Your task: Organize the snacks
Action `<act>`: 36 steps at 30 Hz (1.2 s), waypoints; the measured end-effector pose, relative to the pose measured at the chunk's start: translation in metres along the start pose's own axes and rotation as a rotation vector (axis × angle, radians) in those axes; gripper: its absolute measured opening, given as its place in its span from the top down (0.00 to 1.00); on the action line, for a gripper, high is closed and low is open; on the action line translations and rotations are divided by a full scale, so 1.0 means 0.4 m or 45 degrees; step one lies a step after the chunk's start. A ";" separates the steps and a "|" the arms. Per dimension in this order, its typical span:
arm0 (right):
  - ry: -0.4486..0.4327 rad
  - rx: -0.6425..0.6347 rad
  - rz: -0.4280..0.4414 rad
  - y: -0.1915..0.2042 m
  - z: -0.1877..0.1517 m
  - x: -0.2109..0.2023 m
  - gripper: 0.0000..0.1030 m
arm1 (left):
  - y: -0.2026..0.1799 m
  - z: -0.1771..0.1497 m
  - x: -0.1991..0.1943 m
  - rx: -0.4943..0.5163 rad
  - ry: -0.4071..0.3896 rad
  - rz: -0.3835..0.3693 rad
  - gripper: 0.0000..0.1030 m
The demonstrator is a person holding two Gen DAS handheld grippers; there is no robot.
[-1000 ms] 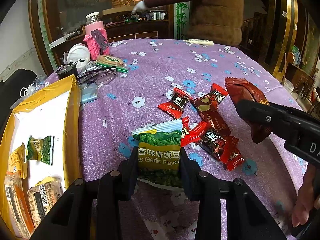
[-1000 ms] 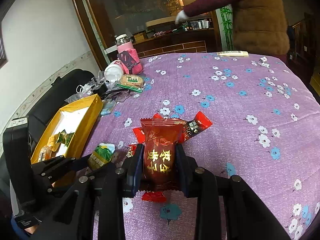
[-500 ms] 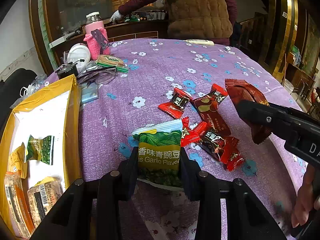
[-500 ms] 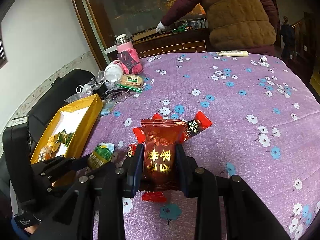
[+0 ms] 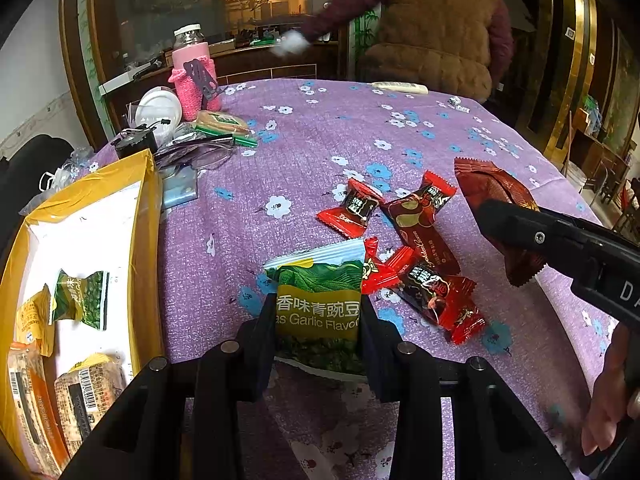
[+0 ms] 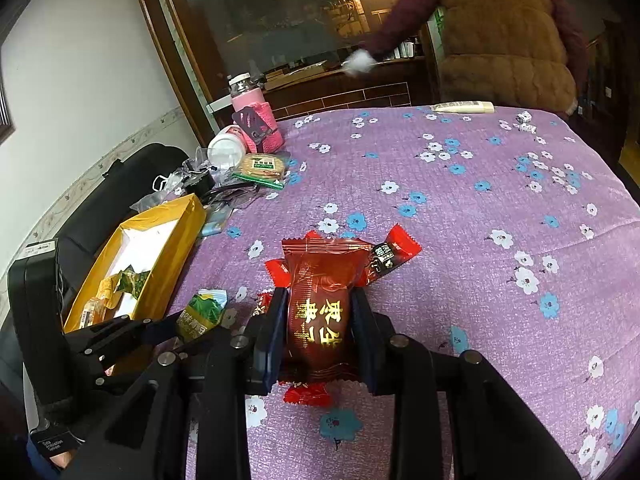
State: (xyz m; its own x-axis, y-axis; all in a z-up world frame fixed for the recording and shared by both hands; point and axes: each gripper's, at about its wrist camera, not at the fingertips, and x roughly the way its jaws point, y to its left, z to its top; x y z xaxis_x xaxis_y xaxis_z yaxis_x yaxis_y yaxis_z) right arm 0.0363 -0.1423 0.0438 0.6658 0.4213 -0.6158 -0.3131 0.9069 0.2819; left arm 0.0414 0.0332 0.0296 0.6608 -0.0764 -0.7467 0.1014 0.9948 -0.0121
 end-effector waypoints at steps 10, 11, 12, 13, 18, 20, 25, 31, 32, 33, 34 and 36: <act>-0.001 -0.006 0.003 0.002 0.000 0.002 0.71 | 0.001 0.000 -0.004 -0.004 -0.006 -0.002 0.62; -0.002 -0.006 0.003 0.002 0.000 0.001 0.71 | 0.001 0.000 -0.005 -0.004 -0.007 -0.003 0.62; -0.003 -0.005 0.005 0.002 0.000 0.001 0.71 | 0.001 0.000 -0.005 -0.004 -0.007 -0.003 0.62; -0.003 -0.005 0.007 0.002 0.000 0.000 0.71 | 0.001 0.000 -0.005 -0.005 -0.006 -0.003 0.62; -0.009 -0.010 0.019 0.005 -0.001 -0.006 0.71 | 0.002 0.001 -0.009 -0.011 -0.012 -0.005 0.62; -0.011 -0.014 0.023 0.008 -0.002 -0.008 0.71 | 0.003 0.002 -0.010 -0.013 -0.015 -0.005 0.62; -0.015 -0.023 0.037 0.013 0.000 -0.011 0.71 | 0.007 0.005 -0.014 -0.021 -0.023 -0.008 0.62; -0.011 -0.030 0.041 0.017 -0.002 -0.008 0.71 | 0.009 0.007 -0.020 -0.027 -0.036 -0.016 0.62; -0.012 -0.030 0.042 0.017 -0.001 -0.007 0.71 | 0.009 0.008 -0.022 -0.028 -0.039 -0.017 0.62; -0.015 -0.028 0.044 0.017 -0.001 -0.007 0.71 | 0.010 0.008 -0.022 -0.028 -0.040 -0.018 0.62; -0.018 -0.025 0.045 0.017 -0.001 -0.007 0.71 | 0.010 0.008 -0.021 -0.029 -0.040 -0.018 0.62; -0.022 -0.020 0.044 0.016 0.000 -0.007 0.71 | 0.011 0.008 -0.022 -0.034 -0.041 -0.017 0.62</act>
State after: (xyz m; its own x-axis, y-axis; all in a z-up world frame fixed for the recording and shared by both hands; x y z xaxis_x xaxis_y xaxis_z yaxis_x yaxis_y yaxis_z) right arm 0.0324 -0.1377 0.0473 0.6661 0.4527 -0.5928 -0.3469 0.8916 0.2911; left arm 0.0386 0.0381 0.0384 0.6831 -0.0912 -0.7246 0.0907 0.9951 -0.0397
